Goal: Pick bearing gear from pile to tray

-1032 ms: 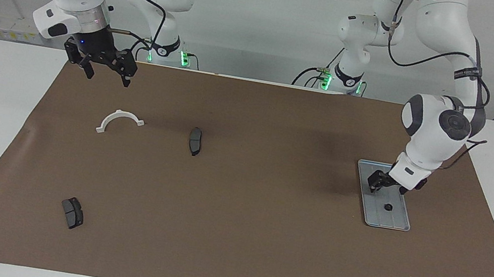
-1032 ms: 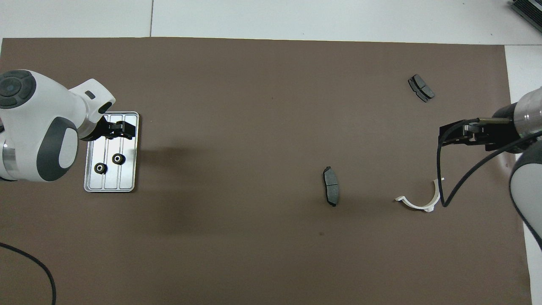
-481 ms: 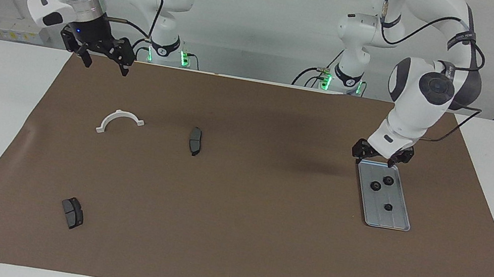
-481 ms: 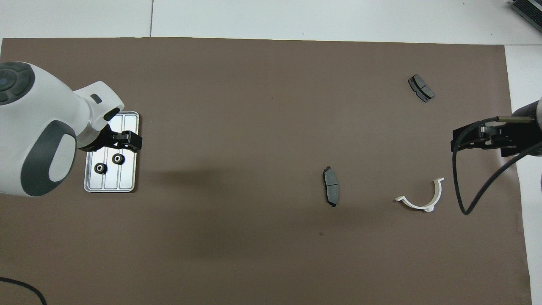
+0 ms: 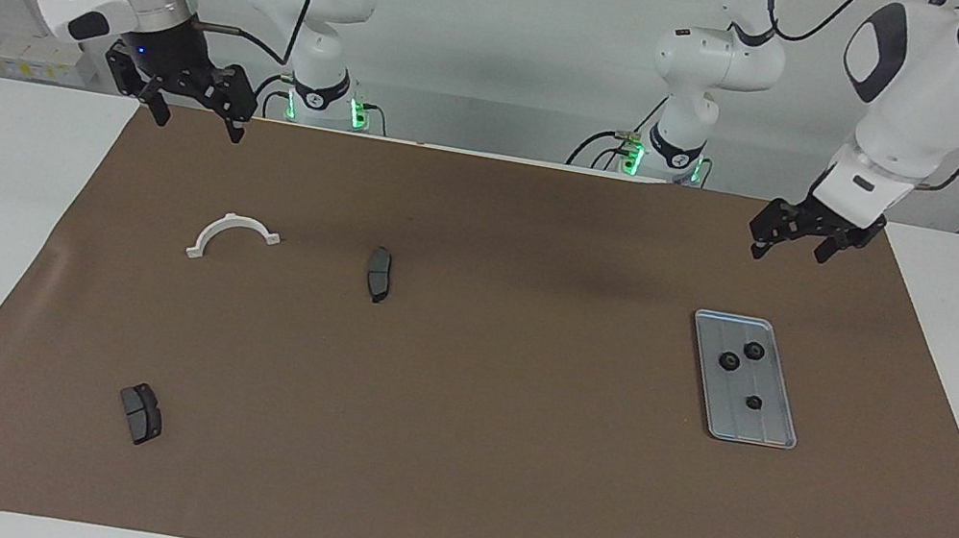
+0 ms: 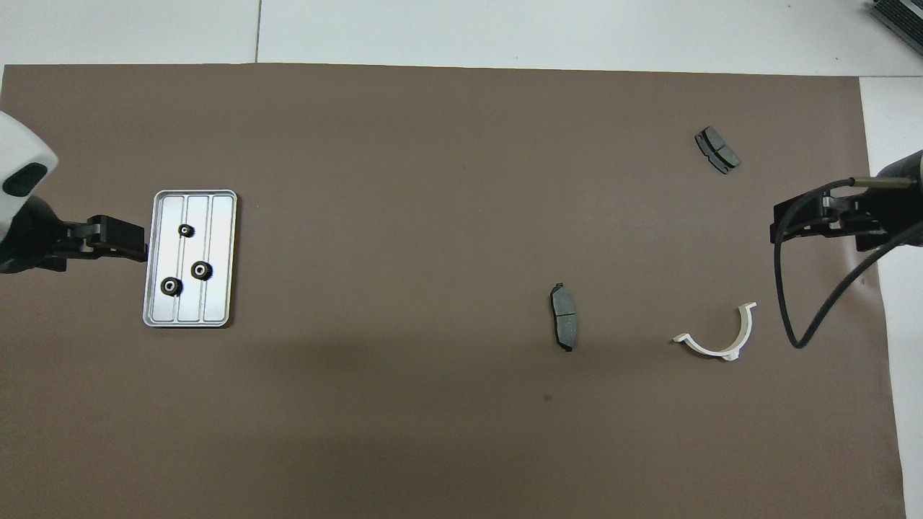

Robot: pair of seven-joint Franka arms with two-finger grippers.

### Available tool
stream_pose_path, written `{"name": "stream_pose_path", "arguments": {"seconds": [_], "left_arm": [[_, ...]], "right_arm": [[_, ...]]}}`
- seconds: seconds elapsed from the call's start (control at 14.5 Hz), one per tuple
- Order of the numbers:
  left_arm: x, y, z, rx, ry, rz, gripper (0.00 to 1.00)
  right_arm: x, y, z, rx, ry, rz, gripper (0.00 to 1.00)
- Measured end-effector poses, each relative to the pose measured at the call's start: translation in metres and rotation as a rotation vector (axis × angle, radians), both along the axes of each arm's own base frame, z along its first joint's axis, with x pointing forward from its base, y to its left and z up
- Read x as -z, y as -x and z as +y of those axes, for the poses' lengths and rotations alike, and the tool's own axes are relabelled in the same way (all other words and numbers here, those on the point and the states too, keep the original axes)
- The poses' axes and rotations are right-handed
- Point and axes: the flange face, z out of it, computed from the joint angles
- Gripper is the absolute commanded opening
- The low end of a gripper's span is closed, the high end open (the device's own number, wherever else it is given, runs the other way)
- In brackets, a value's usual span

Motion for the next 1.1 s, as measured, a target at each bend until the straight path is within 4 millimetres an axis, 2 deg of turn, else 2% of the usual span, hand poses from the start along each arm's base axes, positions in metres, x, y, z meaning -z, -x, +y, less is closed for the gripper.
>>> {"name": "stream_pose_path", "arguments": {"seconds": [0.14,0.48,1.1], "left_arm": [[-0.0227,0.0025,-0.0014,0.007,0.002,-0.01,1.0],[-0.0155,-0.0009,-0.0037,0.026,0.003,0.006,1.0],[-0.0151,-0.0005,-0.0046,0.028,0.002,0.01,1.0]], "right_arm": [[0.0004,-0.0003,0.0,0.0,0.0,0.001,1.0],[0.0005,-0.0003,0.0,0.0,0.0,0.001,1.0],[0.0007,-0.0003,-0.002,0.004,0.0,0.001,1.0]]}}
